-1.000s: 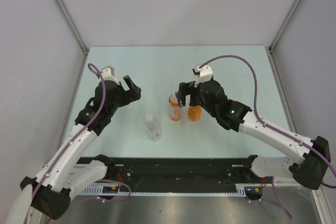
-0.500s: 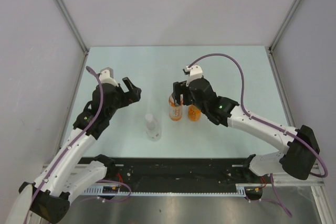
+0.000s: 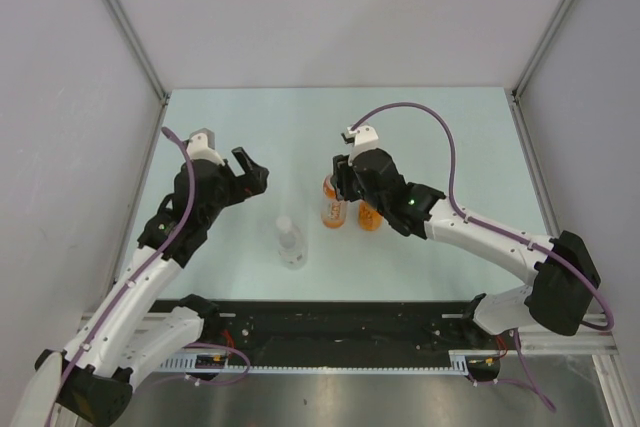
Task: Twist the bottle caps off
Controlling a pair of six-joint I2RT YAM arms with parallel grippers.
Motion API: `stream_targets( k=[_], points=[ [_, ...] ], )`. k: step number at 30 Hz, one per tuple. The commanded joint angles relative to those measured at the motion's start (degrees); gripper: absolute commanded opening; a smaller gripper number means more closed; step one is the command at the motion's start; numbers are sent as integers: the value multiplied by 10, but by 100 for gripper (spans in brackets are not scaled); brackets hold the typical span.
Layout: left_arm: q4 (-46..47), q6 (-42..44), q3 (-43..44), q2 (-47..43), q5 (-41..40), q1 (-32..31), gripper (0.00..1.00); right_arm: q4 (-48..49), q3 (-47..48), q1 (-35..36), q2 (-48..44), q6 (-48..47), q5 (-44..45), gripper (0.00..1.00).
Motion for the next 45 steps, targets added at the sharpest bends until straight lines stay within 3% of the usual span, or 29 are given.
stream_targets(
  k=[1,6,14,17,20,23,24,26,27,37,41,44,45],
  points=[
    [9,11,4,-13,2,0,100,32,28,-1,6,-6,0,47],
    [8,12,3,-15,5,0,100,35,28,-1,14,-3,1,73],
    [5,12,1,-18,5,0,100,43,36,-2,31,-2,5,74],
    [6,12,-1,-18,6,0,99,50,37,-2,33,-3,5,68],
    [5,11,-1,-19,7,0,99,55,37,-1,36,-5,5,55],
    [5,11,-2,-18,6,0,99,56,37,0,36,-9,6,36],
    [4,11,-2,-19,5,0,99,56,37,1,34,-11,8,24],
    [4,11,-1,-20,4,0,99,55,37,1,30,-12,12,14],
    [4,11,1,-19,2,0,99,54,37,1,24,-11,14,1],
    [36,33,98,6,10,0,99,-9,62,-20,-86,-24,55,0],
    [115,55,119,16,98,0,100,-20,62,-53,-155,16,44,0],
    [195,73,133,28,194,-1,100,-19,62,-116,-191,64,-30,0],
    [201,98,149,47,233,0,100,-17,62,-137,-197,103,-98,0]
  ],
)
